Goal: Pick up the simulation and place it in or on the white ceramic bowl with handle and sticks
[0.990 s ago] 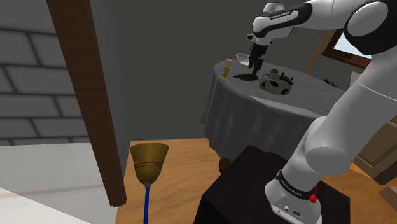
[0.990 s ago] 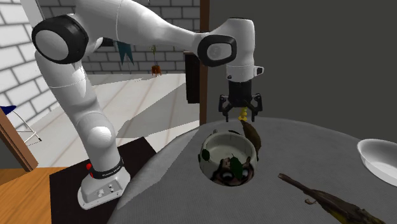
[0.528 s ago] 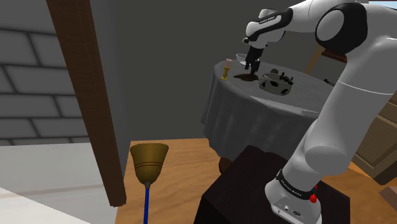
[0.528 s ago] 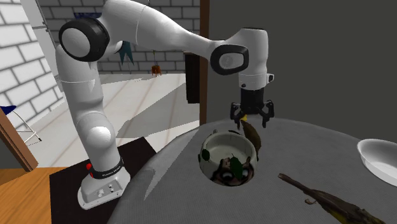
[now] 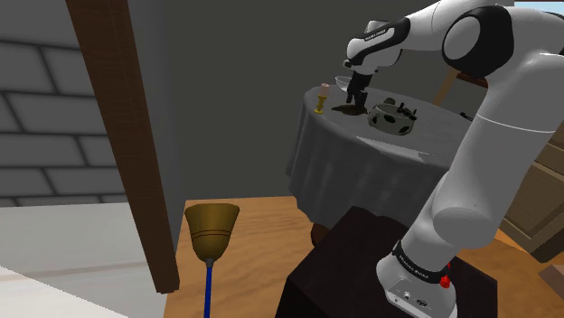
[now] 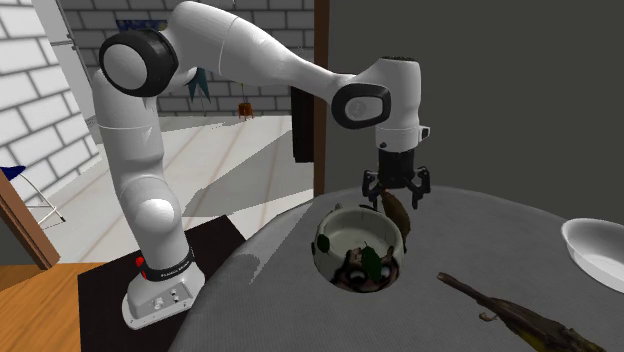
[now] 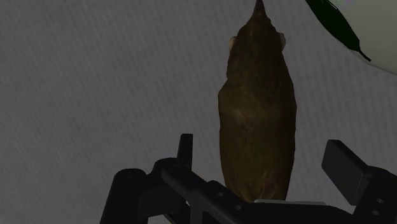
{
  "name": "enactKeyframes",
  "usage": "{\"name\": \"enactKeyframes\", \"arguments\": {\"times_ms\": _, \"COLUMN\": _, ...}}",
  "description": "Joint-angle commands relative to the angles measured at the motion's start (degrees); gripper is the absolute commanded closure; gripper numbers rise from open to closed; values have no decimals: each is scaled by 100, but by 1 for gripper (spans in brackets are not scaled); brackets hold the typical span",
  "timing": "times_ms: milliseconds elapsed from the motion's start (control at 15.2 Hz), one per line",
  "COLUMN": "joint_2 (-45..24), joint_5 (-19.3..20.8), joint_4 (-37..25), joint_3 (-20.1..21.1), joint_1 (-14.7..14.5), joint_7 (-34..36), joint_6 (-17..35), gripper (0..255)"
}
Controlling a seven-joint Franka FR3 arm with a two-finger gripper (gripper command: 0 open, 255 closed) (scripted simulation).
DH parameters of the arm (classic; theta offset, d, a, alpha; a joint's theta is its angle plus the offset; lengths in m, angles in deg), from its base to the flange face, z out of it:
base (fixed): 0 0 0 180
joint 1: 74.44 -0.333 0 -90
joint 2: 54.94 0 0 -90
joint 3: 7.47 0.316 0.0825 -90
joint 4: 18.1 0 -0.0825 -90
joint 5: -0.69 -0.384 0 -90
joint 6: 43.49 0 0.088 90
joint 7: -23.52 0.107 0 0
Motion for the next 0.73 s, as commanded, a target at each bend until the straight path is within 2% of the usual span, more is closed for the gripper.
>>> {"name": "enactKeyframes", "arguments": {"times_ms": 0, "joint_2": -1, "joint_5": -2, "joint_4": 1, "joint_3": 0, "joint_1": 1, "joint_7": -2, "joint_6": 3, "gripper": 0}}
{"name": "enactKeyframes", "arguments": {"times_ms": 132, "joint_2": -1, "joint_5": -1, "joint_4": 1, "joint_3": 0, "joint_1": 1, "joint_7": -1, "joint_6": 2, "gripper": 0}}
{"name": "enactKeyframes", "arguments": {"times_ms": 198, "joint_2": -1, "joint_5": -1, "joint_4": 1, "joint_3": 0, "joint_1": 1, "joint_7": -1, "joint_6": 2, "gripper": 255}}
{"name": "enactKeyframes", "arguments": {"times_ms": 660, "joint_2": 0, "joint_5": 0, "joint_4": 3, "joint_3": 0, "joint_1": 0, "joint_7": -1, "joint_6": 4, "gripper": 255}}
